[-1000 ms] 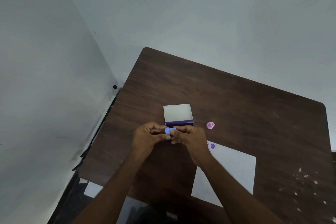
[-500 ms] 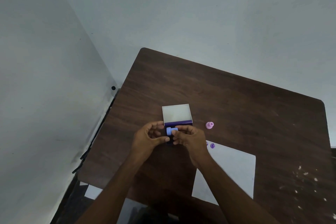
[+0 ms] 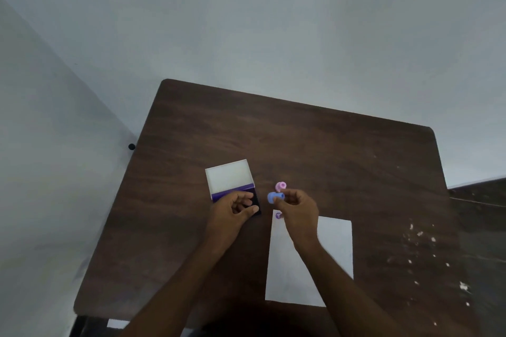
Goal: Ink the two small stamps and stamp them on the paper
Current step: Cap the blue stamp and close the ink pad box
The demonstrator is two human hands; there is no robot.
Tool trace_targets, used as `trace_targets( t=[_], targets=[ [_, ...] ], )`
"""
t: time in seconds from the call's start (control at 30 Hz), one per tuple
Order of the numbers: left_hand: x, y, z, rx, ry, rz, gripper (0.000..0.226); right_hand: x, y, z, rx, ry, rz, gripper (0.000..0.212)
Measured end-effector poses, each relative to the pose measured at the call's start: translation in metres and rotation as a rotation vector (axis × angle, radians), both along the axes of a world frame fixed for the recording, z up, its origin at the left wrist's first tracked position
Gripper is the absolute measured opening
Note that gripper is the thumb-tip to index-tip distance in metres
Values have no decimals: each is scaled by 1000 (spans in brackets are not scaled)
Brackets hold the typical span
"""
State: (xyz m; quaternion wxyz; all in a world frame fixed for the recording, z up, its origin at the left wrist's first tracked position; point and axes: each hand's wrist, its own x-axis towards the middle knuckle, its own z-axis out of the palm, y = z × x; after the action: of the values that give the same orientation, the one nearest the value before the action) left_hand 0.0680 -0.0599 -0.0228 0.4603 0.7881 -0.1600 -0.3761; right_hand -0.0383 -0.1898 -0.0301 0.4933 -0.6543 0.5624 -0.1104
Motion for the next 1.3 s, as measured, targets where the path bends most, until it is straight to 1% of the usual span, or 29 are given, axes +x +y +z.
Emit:
trace_targets(
  t=[0.13,0.23,0.37,0.6,0.8,0.87,0.93,1.0,1.17,1.23,1.3],
  targets=[
    [-9,-24,-4,86,-46,-61,29,-8,-18,-6,-66,85,-41,20],
    [-14,-39,-5,133,-89,-60,30,-11,-28,-11,-93,113,-27,18],
    [-18,-56,-8,204,-93,-85,33,-13,-34,-23,-146,167,37,15],
    [-18,-64,-17,318,-101,-149,36,-11,-35,-35,-167,251,135,15],
    [-18,-56,-17,254,-130,-130,34,-12,-36,-33,-191,261,207,15],
    [-16,-50,-18,211,-139,-81,31,-13,-35,-30,-211,252,207,21],
    [-14,-45,-19,187,-131,-25,28,-12,-33,-25,-214,238,163,30],
    [-10,-40,-20,177,-114,41,26,-9,-32,-20,-235,207,116,33],
    [1,-25,-20,131,-99,122,26,7,-24,-6,-330,53,125,23],
    [5,-20,-18,120,-90,136,27,17,-21,0,-350,22,172,23],
    [10,-15,-16,97,-97,165,26,27,-17,6,-339,15,241,26]
  ],
)
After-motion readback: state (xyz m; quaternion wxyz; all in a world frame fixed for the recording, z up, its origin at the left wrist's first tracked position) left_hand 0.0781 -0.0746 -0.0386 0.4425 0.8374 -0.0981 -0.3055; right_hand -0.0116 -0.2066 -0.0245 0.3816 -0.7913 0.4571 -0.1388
